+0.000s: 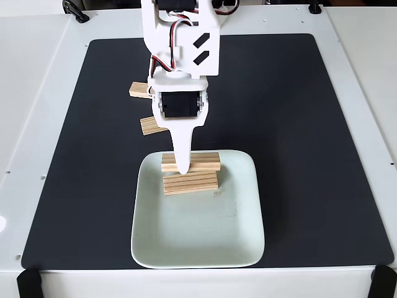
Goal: Pick up the wooden block and place them on the plate.
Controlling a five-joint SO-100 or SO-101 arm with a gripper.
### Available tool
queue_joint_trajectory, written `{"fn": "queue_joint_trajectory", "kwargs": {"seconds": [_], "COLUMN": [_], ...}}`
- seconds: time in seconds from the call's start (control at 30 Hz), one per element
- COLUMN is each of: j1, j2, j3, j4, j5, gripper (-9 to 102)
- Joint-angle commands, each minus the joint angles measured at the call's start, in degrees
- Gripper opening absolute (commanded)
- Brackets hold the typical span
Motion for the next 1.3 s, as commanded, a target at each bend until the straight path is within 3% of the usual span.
{"fn": "queue_joint_trajectory", "kwargs": {"seconds": [0.0,0.57,0.77,1.27], "j1": [-0.6,-0.8,-0.7,-0.1], "j2": [0.8,0.6,-0.3,-2.3], "j3": [-1.8,-1.9,-1.9,-2.7], "j4": [-0.2,-1.1,-7.9,-9.1], "j5": [-0.4,0.5,3.0,3.4], "gripper": [0,0,0,0]}}
